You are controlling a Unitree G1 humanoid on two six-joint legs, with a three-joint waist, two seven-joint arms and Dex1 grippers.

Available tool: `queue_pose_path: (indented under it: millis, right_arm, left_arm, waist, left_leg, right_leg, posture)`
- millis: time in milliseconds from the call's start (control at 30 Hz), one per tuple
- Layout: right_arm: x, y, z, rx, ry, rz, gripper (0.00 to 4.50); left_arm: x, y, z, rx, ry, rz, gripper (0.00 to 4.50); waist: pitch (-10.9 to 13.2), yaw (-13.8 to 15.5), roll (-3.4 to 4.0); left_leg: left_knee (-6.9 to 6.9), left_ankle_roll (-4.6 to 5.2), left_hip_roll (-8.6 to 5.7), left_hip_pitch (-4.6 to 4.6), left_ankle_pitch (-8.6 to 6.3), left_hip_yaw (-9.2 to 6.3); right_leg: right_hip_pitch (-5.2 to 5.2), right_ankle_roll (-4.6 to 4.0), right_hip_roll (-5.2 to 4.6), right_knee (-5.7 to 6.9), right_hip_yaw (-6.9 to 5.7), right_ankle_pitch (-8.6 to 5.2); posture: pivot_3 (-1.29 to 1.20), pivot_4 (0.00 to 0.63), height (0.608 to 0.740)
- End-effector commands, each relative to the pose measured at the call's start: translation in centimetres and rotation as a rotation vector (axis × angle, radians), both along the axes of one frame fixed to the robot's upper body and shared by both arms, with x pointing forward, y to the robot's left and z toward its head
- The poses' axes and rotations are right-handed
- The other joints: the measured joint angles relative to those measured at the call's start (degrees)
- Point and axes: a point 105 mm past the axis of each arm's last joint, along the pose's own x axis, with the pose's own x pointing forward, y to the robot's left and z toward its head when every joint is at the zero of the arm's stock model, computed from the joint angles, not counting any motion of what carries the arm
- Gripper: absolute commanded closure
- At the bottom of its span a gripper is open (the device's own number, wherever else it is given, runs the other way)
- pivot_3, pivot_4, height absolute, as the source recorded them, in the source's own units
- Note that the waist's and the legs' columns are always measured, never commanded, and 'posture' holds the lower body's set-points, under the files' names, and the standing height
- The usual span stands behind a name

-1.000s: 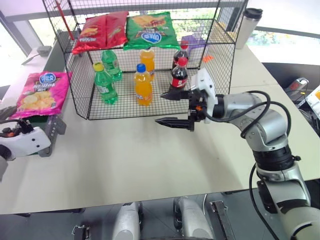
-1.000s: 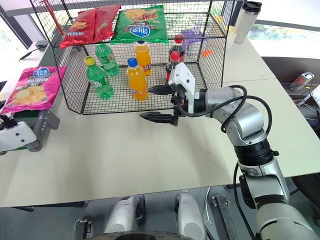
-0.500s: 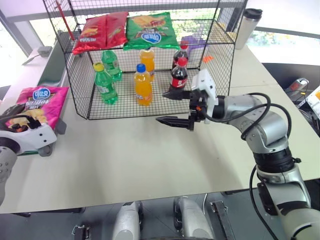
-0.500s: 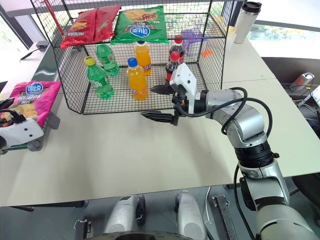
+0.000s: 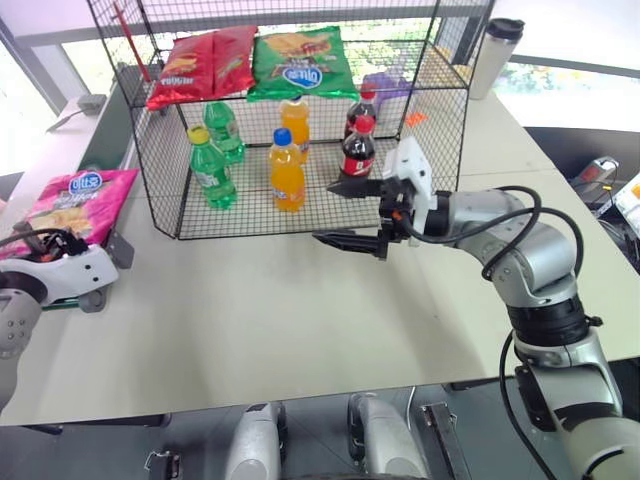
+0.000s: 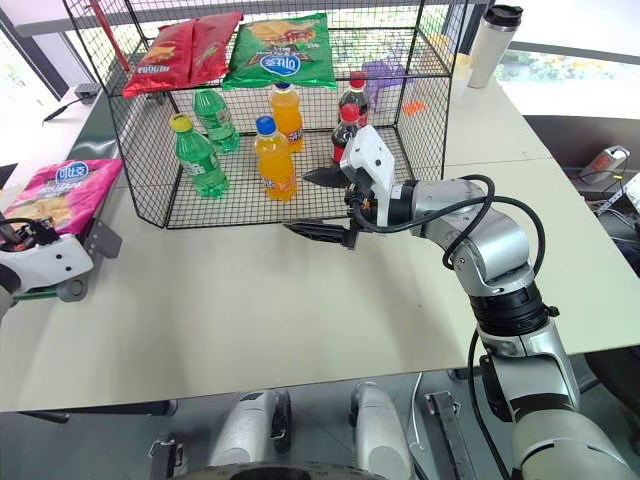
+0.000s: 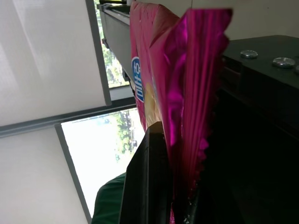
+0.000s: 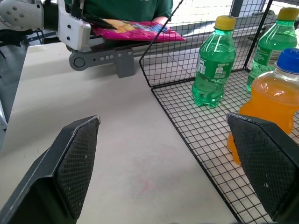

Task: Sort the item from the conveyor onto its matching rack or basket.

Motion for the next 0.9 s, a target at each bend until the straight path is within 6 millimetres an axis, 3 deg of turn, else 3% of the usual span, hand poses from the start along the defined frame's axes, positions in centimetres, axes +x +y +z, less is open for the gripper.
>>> queue_pose_path:
  millis: [33,133,233,367,467,667,767,900]
  right_arm:
    - [-0.2,-0.1,1.3,0.027,-0.065,0.001,0.0]
    - [0.1,-0.5,1.5,0.037,-0.072,-0.019,0.0]
    - [0.6,-1.4,2.3,0.071,-0.074,-0.045,0.0]
    - [1.7,-3.0,4.7,0.194,-0.056,-0.079,0.0]
    - [2.0,-3.7,5.7,0.252,-0.039,-0.078,0.0]
    - [2.0,-4.4,5.7,0.272,-0.005,-0.053,0.0]
    - [1.8,-4.5,5.4,0.277,0.003,-0.042,0.0]
    - [2.3,-4.2,4.7,0.32,0.022,-0.052,0.0]
  left_arm:
    - [-0.1,0.4,1.3,0.022,-0.03,0.012,4.46]
    - [-0.6,0.0,3.9,-0.119,-0.07,0.008,4.46]
    - [-1.9,-0.3,8.5,-0.271,-0.11,-0.022,4.46]
    - [-4.9,-1.4,13.9,-0.447,-0.031,-0.096,4.46]
    - [-6.6,-1.9,16.2,-0.543,0.019,-0.129,4.46]
    - [-10.4,-6.1,17.0,-0.731,0.331,-0.309,4.46]
    - [-10.1,-8.2,18.5,-0.799,0.31,-0.436,4.46]
    - [-9.0,-12.8,18.2,-0.91,0.378,-0.704,4.46]
  waist:
    - [0.0,0.0,0.0]
    - [0.0,0.0,-0.04]
    - [0.0,0.0,-0.18]
    - [0.0,-0.2,-0.18]
    - [0.0,-0.3,-0.14]
    - [0.0,-0.5,-0.11]
    - [0.0,-0.2,-0.11]
    - [0.0,0.0,-0.13]
  left_leg:
    - [0.0,0.0,0.0,0.0,0.0,0.0]
    - [0.0,0.0,0.0,0.0,0.0,0.0]
    - [0.01,-0.01,0.03,-0.03,0.0,0.0]
    - [0.02,-0.01,0.02,-0.05,0.01,0.0]
    - [0.0,-0.01,0.02,-0.02,0.01,0.01]
    - [-0.05,-0.01,0.06,0.0,0.01,0.0]
    - [-0.01,-0.02,0.06,0.01,0.01,-0.1]
    - [0.08,-0.02,0.06,0.07,0.02,-0.17]
  right_leg:
    - [0.0,0.0,0.0,0.0,0.0,0.0]
    - [0.0,0.0,0.0,-0.01,0.0,0.0]
    - [-0.01,0.0,0.01,-0.02,-0.01,0.0]
    - [-0.01,0.0,0.03,-0.05,-0.01,0.0]
    - [0.0,0.02,0.04,-0.05,0.0,-0.01]
    - [-0.01,0.04,0.13,-0.04,0.0,-0.05]
    - [0.04,-0.07,0.19,-0.02,0.01,-0.12]
    - [0.24,-0.01,0.24,-0.03,0.09,-0.09]
  posture:
    - [0.0,0.15,0.74]
    - [0.0,0.15,0.74]
    - [0.0,0.15,0.74]
    - [0.0,0.15,0.74]
    - [0.0,0.15,0.74]
    - [0.0,0.15,0.74]
    - [0.0,0.15,0.74]
    - [0.0,0.15,0.74]
